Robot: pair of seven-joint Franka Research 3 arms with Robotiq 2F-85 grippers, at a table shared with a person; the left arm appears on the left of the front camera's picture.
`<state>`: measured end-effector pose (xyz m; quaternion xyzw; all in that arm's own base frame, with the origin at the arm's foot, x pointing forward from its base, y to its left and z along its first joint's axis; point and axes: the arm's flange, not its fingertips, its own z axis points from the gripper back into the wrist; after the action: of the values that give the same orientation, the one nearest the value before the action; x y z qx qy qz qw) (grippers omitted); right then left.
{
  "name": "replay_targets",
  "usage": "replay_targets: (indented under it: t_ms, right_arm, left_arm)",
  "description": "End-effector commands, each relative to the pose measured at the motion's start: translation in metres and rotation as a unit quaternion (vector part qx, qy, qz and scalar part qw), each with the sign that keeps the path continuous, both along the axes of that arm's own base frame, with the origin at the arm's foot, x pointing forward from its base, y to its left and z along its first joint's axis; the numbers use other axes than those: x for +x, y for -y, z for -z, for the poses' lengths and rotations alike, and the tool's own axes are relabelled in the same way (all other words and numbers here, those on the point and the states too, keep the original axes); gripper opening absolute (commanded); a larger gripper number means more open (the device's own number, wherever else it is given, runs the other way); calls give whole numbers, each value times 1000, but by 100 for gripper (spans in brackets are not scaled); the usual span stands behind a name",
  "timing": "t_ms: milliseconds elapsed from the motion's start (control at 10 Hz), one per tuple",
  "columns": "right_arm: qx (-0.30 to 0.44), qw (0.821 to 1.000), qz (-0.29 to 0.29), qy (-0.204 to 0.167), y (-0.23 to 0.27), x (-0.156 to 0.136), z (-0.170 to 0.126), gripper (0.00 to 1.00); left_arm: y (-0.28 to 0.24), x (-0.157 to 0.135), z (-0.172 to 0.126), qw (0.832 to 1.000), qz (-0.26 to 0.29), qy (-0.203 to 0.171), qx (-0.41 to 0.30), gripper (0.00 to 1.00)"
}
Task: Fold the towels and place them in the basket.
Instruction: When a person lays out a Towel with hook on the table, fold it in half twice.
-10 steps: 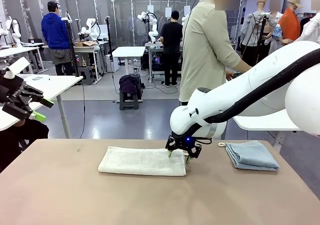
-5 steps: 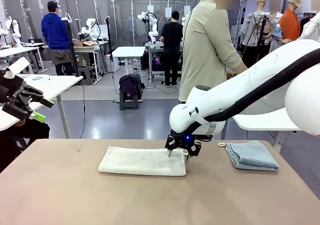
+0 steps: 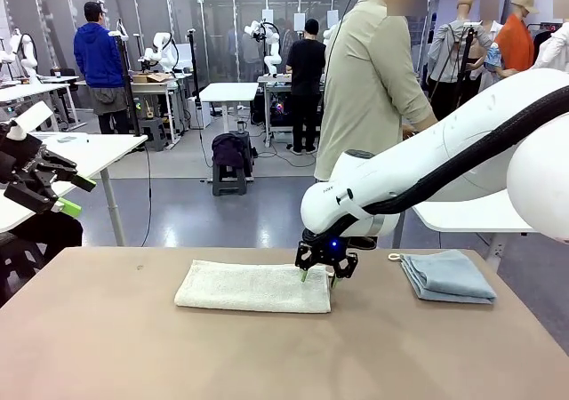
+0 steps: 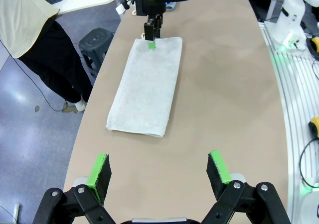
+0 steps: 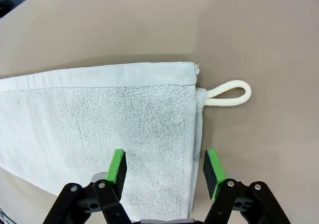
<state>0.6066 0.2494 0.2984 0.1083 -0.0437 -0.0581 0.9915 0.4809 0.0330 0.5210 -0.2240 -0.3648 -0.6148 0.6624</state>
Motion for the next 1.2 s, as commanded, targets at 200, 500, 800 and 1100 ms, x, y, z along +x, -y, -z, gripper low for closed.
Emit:
replay_targets:
  t_ms: [200,500,800,1100]
  right_arm:
    - [-27,1000,7,5,-3,7,4,71]
    - [-31,999,9,3,-3,7,5,71]
    - [-37,999,14,0,-5,7,6,51]
    - [-41,999,18,-7,-6,7,8,49]
  left_arm:
    - [0,-2,-1,1000,4,2,0,98]
    - [0,-2,-1,1000,4,2,0,98]
    - [0,-2,-1,1000,4,2,0,98]
    - [0,-2,-1,1000,4,2,0,98]
